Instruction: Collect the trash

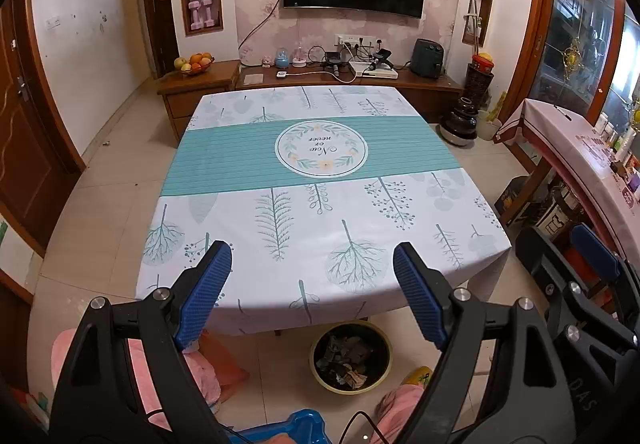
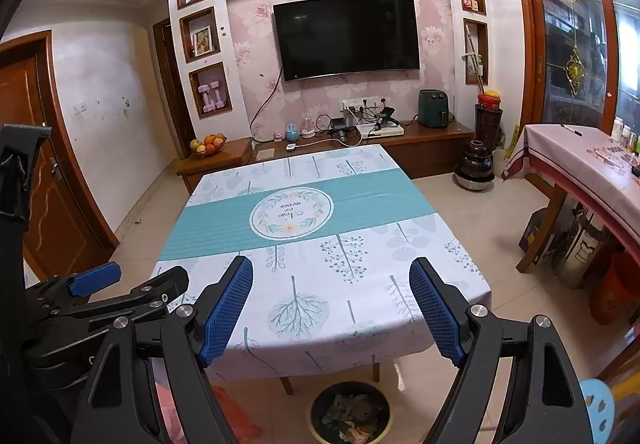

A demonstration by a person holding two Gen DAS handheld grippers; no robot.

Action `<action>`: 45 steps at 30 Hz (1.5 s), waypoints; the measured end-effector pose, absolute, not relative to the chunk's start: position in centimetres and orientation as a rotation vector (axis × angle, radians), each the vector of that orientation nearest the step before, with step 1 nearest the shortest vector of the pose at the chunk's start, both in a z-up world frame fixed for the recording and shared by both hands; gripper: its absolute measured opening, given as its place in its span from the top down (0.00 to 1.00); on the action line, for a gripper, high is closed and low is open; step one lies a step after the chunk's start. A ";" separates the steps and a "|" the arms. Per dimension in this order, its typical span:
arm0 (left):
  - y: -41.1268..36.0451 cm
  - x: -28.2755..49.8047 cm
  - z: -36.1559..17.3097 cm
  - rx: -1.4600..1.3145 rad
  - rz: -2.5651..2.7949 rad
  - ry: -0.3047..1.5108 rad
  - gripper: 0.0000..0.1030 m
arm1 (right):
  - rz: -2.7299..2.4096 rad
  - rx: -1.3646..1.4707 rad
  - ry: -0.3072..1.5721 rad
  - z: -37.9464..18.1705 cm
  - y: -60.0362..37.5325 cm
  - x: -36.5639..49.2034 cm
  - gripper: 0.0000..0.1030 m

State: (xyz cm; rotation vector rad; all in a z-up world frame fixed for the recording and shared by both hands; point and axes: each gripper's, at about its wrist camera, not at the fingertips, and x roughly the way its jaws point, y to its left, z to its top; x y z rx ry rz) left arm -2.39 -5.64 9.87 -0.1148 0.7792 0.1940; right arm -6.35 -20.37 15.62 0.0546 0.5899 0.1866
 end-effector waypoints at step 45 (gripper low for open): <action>-4.6 -2.1 8.2 -0.102 0.219 0.818 0.21 | 0.178 0.067 0.611 14.1 -20.9 -6.3 0.21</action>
